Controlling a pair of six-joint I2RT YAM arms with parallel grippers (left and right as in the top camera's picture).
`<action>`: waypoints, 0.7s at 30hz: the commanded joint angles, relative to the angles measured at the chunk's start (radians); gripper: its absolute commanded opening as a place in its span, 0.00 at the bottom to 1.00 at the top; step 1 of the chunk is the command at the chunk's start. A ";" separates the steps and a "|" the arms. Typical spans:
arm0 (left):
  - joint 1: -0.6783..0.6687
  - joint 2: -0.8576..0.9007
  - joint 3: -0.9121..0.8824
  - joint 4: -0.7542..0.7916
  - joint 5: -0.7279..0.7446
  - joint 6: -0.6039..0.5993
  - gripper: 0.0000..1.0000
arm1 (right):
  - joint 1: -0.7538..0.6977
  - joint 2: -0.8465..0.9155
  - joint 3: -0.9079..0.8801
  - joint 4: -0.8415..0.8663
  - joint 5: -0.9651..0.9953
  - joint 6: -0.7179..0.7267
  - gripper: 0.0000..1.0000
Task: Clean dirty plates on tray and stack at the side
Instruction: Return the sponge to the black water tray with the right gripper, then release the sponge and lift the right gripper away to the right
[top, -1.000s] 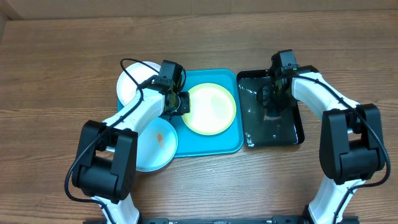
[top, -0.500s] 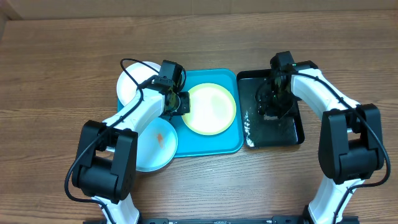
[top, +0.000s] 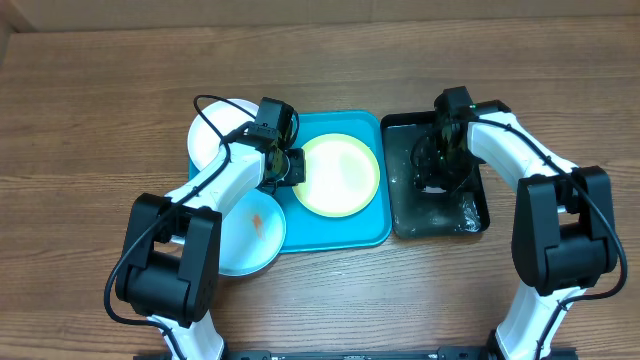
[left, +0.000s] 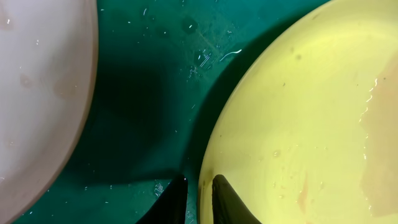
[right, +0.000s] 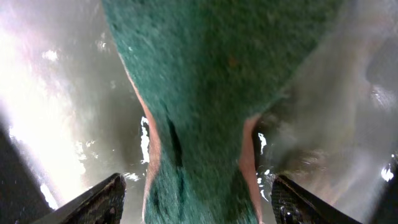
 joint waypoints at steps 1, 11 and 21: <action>-0.007 0.010 -0.005 -0.003 0.001 -0.018 0.17 | -0.003 0.005 0.083 -0.021 0.003 -0.006 0.77; -0.010 0.011 -0.043 0.032 -0.023 -0.033 0.16 | -0.010 0.005 0.174 -0.048 0.010 -0.005 0.78; -0.020 0.011 -0.044 0.031 -0.027 -0.036 0.04 | -0.124 0.004 0.248 -0.051 -0.163 -0.005 0.81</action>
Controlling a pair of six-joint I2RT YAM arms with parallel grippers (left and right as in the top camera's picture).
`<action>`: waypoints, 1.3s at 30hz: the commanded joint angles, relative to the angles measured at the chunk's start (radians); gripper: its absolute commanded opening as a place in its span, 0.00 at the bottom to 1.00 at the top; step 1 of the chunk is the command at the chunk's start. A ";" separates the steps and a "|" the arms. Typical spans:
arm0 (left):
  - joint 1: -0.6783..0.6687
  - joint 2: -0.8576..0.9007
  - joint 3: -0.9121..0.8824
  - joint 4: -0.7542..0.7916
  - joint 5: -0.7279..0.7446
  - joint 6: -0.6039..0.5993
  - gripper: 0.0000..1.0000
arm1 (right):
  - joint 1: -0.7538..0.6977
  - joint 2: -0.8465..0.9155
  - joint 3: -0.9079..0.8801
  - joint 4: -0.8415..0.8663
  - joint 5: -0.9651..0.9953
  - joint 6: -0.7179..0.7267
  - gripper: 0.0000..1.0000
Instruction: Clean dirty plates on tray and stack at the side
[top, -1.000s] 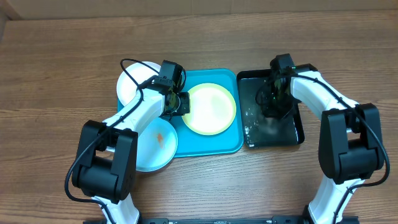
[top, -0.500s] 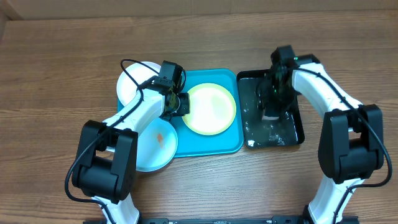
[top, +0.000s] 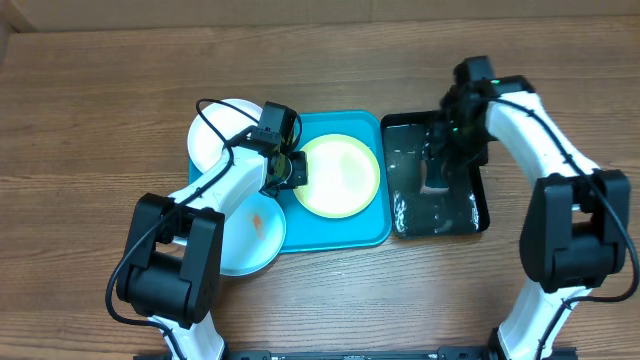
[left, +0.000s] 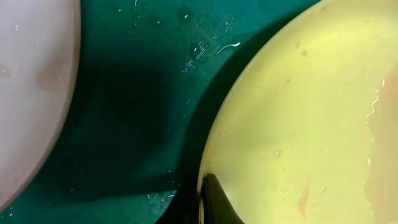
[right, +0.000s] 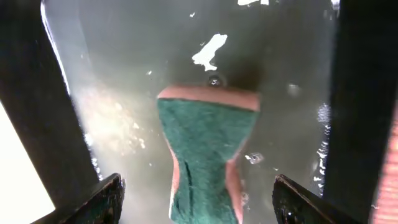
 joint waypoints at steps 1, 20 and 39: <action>-0.007 0.011 -0.012 -0.007 -0.026 -0.010 0.04 | -0.056 0.001 0.095 -0.022 -0.079 -0.005 0.81; -0.004 0.010 -0.006 0.007 -0.018 0.006 0.04 | -0.410 0.001 0.229 -0.085 -0.075 -0.004 1.00; 0.199 -0.026 0.134 -0.005 0.539 0.185 0.04 | -0.427 0.001 0.229 -0.085 -0.075 -0.005 1.00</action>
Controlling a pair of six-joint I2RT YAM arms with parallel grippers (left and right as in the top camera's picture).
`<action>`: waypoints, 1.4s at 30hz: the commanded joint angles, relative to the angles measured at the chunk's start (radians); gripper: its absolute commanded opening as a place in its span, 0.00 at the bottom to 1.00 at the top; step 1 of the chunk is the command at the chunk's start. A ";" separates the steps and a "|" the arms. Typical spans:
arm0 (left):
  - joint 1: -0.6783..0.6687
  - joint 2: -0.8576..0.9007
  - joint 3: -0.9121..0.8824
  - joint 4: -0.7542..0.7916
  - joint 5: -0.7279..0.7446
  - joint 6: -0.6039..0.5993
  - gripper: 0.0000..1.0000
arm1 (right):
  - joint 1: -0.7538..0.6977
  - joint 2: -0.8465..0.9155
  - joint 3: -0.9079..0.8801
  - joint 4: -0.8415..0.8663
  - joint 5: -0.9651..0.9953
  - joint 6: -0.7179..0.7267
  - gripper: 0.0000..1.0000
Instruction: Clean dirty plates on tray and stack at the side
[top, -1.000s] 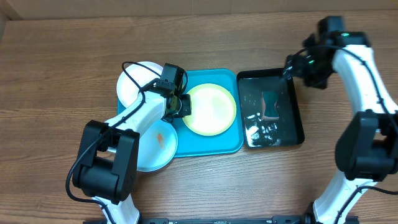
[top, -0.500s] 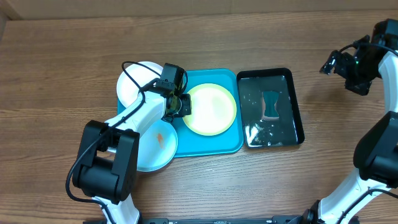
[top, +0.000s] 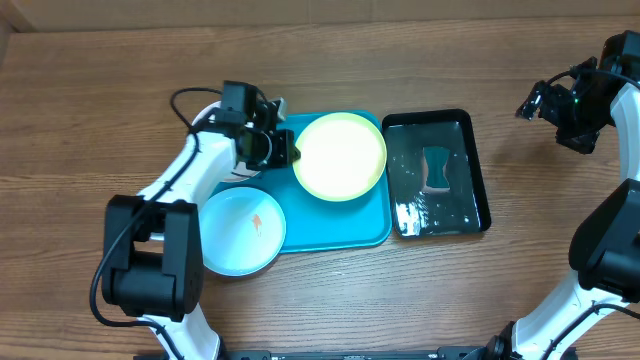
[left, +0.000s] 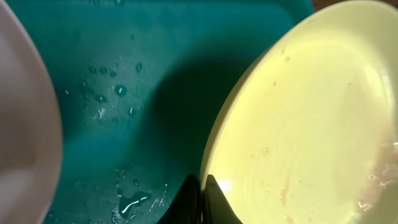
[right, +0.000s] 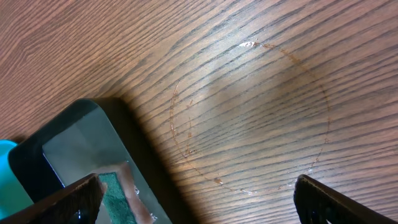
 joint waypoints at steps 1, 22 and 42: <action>0.031 -0.032 0.037 -0.002 0.109 0.036 0.04 | -0.003 0.000 0.017 0.003 -0.008 -0.003 1.00; -0.119 -0.275 0.156 -0.089 -0.336 0.020 0.04 | -0.003 0.000 0.017 0.003 -0.008 -0.003 1.00; -0.495 -0.302 0.183 -0.042 -0.812 -0.029 0.04 | -0.003 0.000 0.017 0.003 -0.008 -0.003 1.00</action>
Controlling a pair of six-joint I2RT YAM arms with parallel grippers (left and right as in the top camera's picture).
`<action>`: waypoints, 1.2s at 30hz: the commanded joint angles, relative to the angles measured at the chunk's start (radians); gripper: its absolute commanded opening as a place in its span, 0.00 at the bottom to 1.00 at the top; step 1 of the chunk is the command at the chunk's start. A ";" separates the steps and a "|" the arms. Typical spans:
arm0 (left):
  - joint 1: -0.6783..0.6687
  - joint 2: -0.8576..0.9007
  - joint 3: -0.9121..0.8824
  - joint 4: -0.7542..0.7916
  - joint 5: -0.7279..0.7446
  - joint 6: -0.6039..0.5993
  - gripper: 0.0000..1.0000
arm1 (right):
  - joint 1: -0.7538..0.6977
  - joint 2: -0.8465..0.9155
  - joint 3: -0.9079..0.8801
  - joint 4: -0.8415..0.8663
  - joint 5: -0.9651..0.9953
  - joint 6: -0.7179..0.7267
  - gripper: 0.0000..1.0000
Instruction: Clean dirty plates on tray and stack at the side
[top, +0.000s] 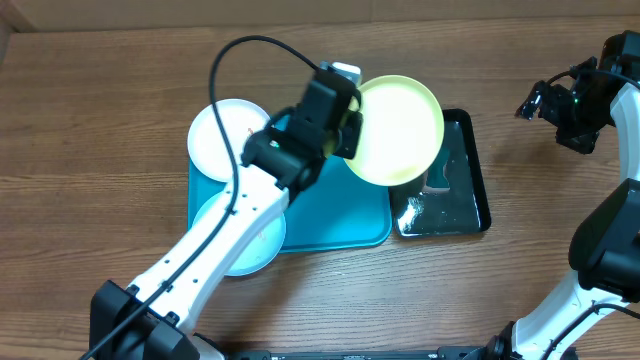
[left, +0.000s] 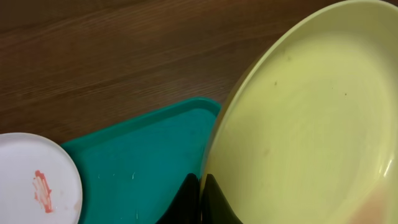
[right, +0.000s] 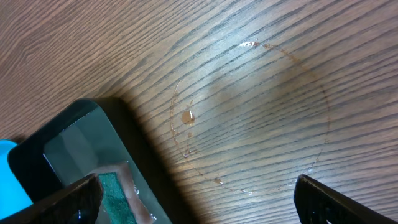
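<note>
My left gripper (top: 350, 130) is shut on the rim of a pale yellow-green plate (top: 400, 130). It holds the plate tilted in the air over the right edge of the teal tray (top: 345, 215) and the black basin (top: 472, 190). The left wrist view shows its fingers (left: 202, 186) pinching that plate (left: 305, 118) above the tray (left: 137, 168). A white plate with a red smear (top: 225, 140) lies at the tray's left. A pale blue plate (top: 265, 240) lies partly under my left arm. My right gripper (top: 548, 100) is open and empty at the far right.
A green sponge (right: 118, 193) lies in the water of the basin (right: 68, 143), partly hidden under the held plate in the overhead view. The right wrist view shows a wet ring (right: 249, 118) on the wooden table beside the basin.
My left arm has carried the yellow-green plate up and to the right, from over the tray's back to over the basin's left side. The right arm has not moved.
My left gripper stood open around the yellow-green plate's rim on the tray while my right gripper was at the sponge in the basin. Then the left shut on the rim and the sponge lay free. Then the plate hung above the tray, the right arm far right.
</note>
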 joint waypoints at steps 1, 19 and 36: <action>-0.053 -0.017 0.021 0.009 -0.159 -0.002 0.04 | -0.002 0.000 0.017 0.003 -0.008 -0.003 1.00; -0.409 -0.017 0.021 0.177 -0.759 0.330 0.04 | -0.003 0.000 0.017 0.003 -0.008 -0.003 1.00; -0.552 -0.017 0.021 0.513 -0.954 0.763 0.04 | -0.002 0.000 0.017 0.003 -0.008 -0.003 1.00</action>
